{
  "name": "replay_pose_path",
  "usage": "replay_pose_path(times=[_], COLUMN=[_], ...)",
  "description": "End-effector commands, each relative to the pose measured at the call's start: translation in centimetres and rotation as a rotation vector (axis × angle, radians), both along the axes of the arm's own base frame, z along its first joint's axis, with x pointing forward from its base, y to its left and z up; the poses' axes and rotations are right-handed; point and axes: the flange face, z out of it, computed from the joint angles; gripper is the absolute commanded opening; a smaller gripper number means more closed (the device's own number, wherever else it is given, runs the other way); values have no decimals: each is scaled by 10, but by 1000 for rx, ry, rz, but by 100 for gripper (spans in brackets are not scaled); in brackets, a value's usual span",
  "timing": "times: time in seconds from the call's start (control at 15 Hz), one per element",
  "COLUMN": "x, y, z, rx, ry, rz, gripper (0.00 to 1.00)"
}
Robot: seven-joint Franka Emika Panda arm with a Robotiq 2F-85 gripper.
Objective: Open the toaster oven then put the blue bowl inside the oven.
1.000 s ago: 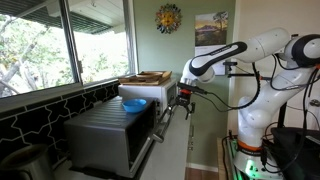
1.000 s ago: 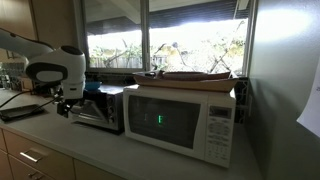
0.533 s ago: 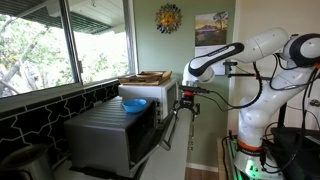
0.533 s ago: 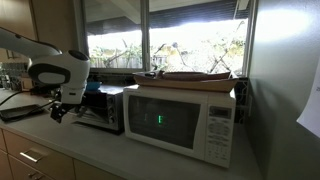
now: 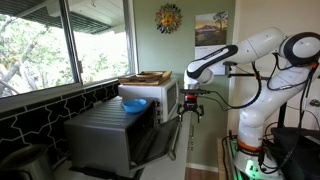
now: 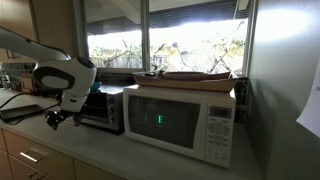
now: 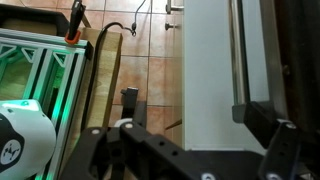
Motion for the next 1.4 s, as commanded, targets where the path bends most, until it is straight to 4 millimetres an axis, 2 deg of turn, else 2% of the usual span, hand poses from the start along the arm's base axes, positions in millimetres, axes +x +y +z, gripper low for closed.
replay_pose_path(times=[0.0,0.33,0.6,0.73,0.87,0.93,1.0,1.33], x=[-2,-7,-6,-8,-12,-15,-30,-33], y=[-18,-36,-38,-42,-38,-32,-23,24], z=[-13,-15,-21,-9,15,28,28,101], rx=[-13,-33,-47,-66,-92,-113,-112,-175], ry=[42,59,56,11,-64,-107,-154,-334], rz=[-25,-54,-36,-38,-12,17,44,217], gripper=[100,100,100,100,100,100,100,100])
